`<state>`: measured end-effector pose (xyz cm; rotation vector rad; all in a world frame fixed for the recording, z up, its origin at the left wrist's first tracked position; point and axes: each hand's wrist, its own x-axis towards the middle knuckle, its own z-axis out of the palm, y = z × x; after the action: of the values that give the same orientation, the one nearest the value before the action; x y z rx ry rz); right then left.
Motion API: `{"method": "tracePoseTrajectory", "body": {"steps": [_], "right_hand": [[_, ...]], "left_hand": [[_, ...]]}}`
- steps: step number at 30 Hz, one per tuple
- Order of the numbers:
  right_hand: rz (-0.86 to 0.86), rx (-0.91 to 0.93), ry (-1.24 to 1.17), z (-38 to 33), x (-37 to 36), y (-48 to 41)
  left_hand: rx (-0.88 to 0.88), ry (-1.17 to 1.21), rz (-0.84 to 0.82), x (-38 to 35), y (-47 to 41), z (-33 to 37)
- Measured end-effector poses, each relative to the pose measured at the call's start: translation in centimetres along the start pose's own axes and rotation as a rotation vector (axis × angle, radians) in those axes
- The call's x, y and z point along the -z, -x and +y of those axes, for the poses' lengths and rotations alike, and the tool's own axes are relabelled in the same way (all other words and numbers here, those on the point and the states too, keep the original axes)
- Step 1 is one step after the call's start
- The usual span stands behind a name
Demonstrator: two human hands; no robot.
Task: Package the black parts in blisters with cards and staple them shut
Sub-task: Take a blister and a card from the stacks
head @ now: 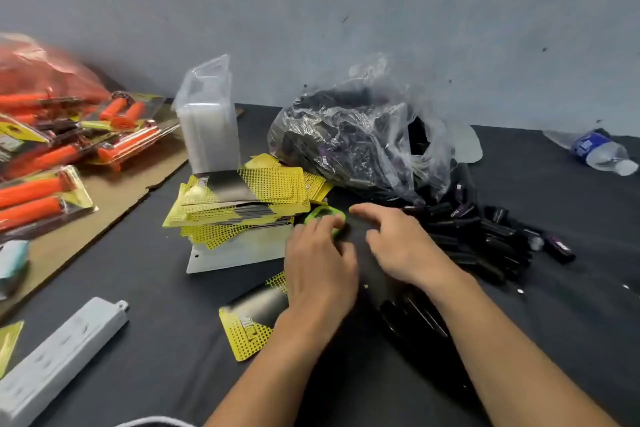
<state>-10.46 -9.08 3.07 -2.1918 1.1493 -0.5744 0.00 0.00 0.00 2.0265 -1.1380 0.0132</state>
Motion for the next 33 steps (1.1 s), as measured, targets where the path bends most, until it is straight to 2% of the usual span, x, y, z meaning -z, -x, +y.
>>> {"method": "tracePoseTrajectory", "body": {"steps": [2, 4, 8, 14, 18, 21, 27, 30, 33], "right_hand": [[-0.138, 0.035, 0.12, -0.1, -1.1, -1.2], [-0.214, 0.068, 0.223, 0.3, -2.3, -1.5], [-0.214, 0.103, 0.352, 0.7, -3.0, -1.3], [-0.187, 0.047, 0.344, -0.5, -3.0, -1.7], [-0.067, -0.032, 0.09, 0.8, -2.4, -0.1], [-0.032, -0.02, 0.082, 2.2, -2.1, 0.8], [-0.065, -0.051, 0.083, 3.6, -1.5, 2.5], [-0.088, -0.056, 0.111, 3.8, -1.3, 3.7], [-0.112, -0.037, 0.143, 3.8, -0.8, 4.7]], "left_hand": [[-0.052, -0.119, -0.006, -0.4, -0.2, -0.5], [-0.033, -0.166, -0.015, -0.9, -0.3, -1.3], [-0.008, -0.104, -0.081, -1.2, 0.1, -2.5], [-0.017, -0.04, -0.111, -0.5, 0.0, -2.4], [-0.037, -0.089, -0.101, -0.7, -0.1, -2.5], [-0.091, -0.15, -0.107, -0.9, -0.5, -2.5], [-0.224, -0.182, -0.257, -1.0, -0.6, -2.5], [-0.286, -0.207, -0.083, -0.4, -0.5, -1.3], [-0.476, -0.15, 0.086, -0.4, 0.2, 0.1]]}}
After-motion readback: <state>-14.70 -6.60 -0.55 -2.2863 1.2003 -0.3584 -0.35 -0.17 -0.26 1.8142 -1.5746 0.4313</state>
